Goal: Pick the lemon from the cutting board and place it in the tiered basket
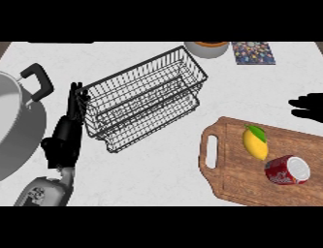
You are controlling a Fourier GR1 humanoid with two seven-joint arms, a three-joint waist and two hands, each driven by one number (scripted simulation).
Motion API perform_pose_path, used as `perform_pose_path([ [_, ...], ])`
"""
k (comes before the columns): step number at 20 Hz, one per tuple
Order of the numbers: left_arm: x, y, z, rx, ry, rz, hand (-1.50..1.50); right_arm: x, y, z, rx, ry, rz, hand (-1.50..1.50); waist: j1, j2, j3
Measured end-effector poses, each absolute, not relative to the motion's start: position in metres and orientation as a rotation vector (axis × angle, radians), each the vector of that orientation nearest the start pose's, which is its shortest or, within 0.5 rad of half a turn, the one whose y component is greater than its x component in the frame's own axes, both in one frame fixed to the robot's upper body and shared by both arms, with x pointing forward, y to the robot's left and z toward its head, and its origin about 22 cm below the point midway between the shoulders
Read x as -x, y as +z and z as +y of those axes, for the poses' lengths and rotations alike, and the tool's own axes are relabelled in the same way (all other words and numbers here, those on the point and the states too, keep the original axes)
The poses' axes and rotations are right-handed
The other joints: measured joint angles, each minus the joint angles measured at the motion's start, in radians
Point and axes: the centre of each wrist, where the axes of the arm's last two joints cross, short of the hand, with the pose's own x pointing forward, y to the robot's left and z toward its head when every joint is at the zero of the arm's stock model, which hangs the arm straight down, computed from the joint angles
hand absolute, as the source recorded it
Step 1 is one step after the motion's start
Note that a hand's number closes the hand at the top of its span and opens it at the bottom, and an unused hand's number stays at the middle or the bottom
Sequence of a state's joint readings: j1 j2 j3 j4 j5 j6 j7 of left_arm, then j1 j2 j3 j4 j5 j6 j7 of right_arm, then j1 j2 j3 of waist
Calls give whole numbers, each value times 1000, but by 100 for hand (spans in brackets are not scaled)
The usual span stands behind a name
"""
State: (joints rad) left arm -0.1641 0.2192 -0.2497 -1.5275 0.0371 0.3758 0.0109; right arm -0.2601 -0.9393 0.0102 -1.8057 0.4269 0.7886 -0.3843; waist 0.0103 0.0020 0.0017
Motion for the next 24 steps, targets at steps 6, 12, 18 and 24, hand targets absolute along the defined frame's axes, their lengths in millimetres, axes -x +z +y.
perform_pose_path([
  [6, -270, 27, 204, -220, -80, -1666, 0, -273, 207, -345, 384, 1859, -1427, -150, 0, -1, -1],
  [12, -268, 29, 206, -212, -90, -1667, 0, -278, 194, -339, 391, 1954, -1477, -150, 1, -1, -2],
  [18, -267, 31, 208, -206, -85, -1657, 0, -284, 180, -341, 427, 1963, -1505, -150, -4, -2, -2],
  [24, -267, 29, 208, -209, -93, -1666, 0, -300, 163, -346, 459, 1923, -1472, -150, -2, -2, -2],
])
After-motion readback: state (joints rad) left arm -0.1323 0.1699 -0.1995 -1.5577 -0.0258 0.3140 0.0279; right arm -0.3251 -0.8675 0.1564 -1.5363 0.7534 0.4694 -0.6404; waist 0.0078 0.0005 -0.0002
